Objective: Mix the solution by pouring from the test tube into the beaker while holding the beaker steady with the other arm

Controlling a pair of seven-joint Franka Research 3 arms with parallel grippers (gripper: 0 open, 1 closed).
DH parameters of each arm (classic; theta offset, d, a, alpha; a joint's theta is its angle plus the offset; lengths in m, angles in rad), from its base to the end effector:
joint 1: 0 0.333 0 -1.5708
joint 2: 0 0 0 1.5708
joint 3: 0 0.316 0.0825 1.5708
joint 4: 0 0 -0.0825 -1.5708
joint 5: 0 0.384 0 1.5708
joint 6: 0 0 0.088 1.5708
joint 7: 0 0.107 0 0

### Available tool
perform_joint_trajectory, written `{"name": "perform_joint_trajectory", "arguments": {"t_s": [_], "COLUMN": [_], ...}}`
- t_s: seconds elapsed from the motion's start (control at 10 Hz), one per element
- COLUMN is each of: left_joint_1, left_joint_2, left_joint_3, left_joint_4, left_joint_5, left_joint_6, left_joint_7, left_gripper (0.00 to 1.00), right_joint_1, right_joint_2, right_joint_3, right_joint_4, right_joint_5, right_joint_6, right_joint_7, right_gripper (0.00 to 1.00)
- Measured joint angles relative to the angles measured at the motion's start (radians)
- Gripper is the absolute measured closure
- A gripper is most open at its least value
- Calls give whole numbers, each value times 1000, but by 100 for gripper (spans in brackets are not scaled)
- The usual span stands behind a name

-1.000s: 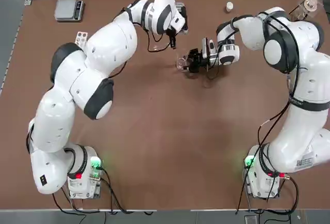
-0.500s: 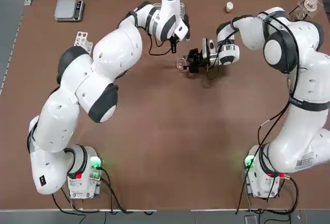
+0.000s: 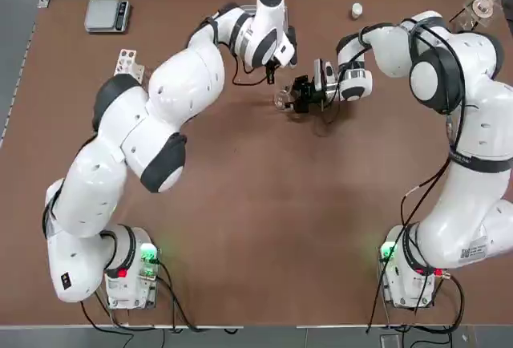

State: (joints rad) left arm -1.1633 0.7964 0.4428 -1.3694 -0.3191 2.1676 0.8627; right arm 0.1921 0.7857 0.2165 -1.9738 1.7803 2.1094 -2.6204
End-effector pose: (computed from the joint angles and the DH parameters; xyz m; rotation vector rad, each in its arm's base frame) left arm 0.4960 -0.5502 0.2791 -2.2189 2.1601 -0.1199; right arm 0.4997 0.2722 0.0718 -1.5259 -1.2480 -0.9876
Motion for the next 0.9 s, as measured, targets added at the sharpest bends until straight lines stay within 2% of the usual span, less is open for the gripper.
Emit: {"name": "perform_joint_trajectory", "arguments": {"t_s": [0.9], "left_joint_1": [-31], "left_joint_2": [39], "left_joint_3": [10], "left_joint_4": [32], "left_joint_5": [142], "left_joint_6": [0], "left_joint_7": [-17], "left_gripper": [78], "right_joint_1": [0], "right_joint_2": [0], "right_joint_3": [3], "right_joint_4": [0], "right_joint_5": [1], "right_joint_6": [0], "right_joint_7": [0], "right_gripper": [26]}}
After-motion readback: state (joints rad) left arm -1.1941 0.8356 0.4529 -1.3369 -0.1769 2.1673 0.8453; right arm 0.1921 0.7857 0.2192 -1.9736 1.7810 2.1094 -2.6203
